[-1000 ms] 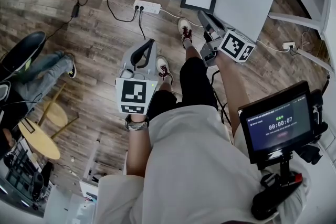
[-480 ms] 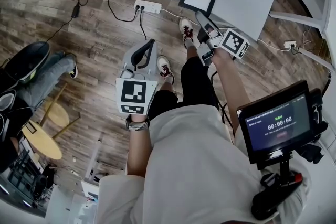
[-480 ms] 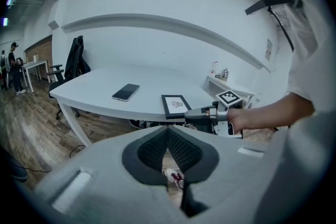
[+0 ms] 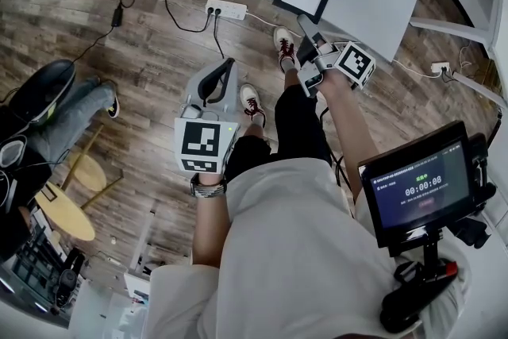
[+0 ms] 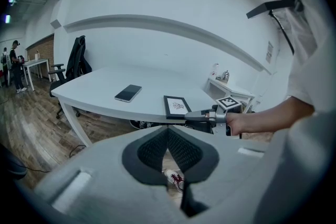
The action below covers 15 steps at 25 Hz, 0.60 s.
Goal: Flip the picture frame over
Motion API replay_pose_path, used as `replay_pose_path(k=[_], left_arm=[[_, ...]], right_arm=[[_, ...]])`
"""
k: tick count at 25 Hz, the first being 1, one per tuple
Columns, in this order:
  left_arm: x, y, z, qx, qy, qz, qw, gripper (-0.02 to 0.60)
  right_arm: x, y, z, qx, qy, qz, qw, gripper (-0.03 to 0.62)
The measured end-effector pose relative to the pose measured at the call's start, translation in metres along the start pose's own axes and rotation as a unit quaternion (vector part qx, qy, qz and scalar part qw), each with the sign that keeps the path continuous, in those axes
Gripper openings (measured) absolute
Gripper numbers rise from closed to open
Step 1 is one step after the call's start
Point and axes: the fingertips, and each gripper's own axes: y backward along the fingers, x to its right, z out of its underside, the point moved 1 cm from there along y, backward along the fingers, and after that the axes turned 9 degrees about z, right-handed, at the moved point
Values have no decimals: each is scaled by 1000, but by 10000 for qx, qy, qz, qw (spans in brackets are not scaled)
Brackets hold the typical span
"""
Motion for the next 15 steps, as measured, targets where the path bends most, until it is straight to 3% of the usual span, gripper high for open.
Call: replay_pose_path(k=[5, 12, 15], left_arm=[[0, 3, -1, 3, -17, -35, 10000, 3], [11, 8, -12, 145, -249, -4, 9996, 3], [13, 9, -23, 251, -346, 22, 9991, 3]], right_arm=[[-4, 4, 2, 41, 131, -42, 9999, 179], [-14, 29, 5, 120, -129, 40, 9998, 185], [-33, 46, -2, 249, 108, 32, 9996, 178]])
